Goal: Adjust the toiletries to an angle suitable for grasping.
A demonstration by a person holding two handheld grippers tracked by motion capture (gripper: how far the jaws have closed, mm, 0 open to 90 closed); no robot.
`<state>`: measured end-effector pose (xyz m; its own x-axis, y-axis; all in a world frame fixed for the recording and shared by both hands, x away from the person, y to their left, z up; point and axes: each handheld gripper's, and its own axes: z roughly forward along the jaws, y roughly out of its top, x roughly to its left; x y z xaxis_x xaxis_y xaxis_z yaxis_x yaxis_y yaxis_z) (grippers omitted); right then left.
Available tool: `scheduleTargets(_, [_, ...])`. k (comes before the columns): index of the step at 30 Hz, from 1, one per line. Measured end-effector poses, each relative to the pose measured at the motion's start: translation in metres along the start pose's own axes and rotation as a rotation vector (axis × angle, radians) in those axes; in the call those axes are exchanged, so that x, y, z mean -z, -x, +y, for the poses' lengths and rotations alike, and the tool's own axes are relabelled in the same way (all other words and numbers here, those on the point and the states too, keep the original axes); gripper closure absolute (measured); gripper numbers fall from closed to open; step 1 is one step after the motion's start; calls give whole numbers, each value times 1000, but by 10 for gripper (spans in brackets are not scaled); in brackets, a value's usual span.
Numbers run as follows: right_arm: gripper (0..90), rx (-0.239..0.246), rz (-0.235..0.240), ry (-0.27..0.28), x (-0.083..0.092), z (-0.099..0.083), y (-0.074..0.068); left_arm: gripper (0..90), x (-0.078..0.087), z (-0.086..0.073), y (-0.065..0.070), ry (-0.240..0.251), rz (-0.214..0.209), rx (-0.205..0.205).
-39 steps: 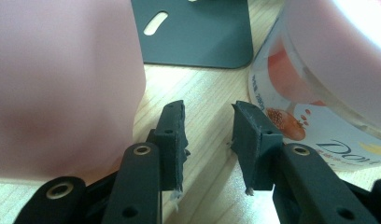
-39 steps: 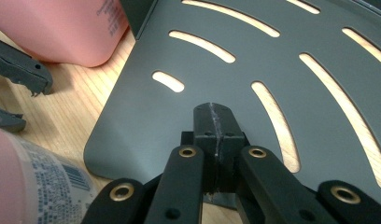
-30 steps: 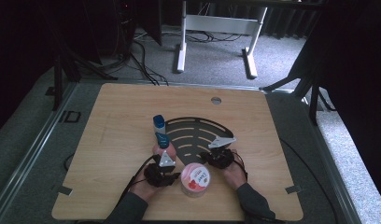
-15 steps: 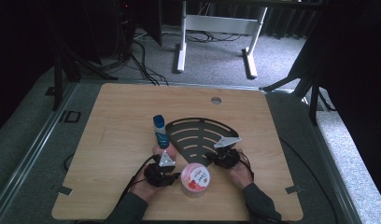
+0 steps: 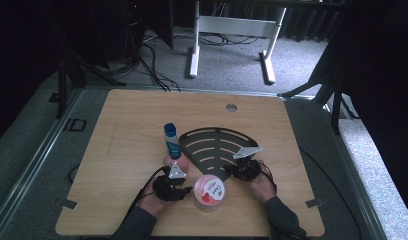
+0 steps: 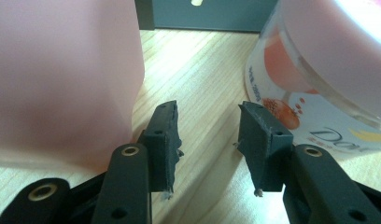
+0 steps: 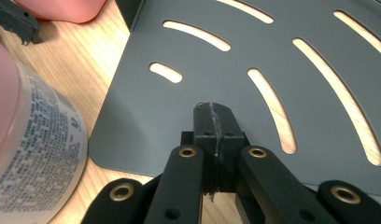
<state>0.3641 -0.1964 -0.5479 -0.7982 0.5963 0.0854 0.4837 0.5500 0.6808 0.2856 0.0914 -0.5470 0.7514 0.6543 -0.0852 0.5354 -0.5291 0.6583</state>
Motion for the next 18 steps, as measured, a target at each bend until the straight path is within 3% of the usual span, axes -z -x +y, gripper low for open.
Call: scheduleTargets(18, [900, -4, 18, 10, 1, -3, 1, 421, 15, -8, 6, 19, -94, -21])
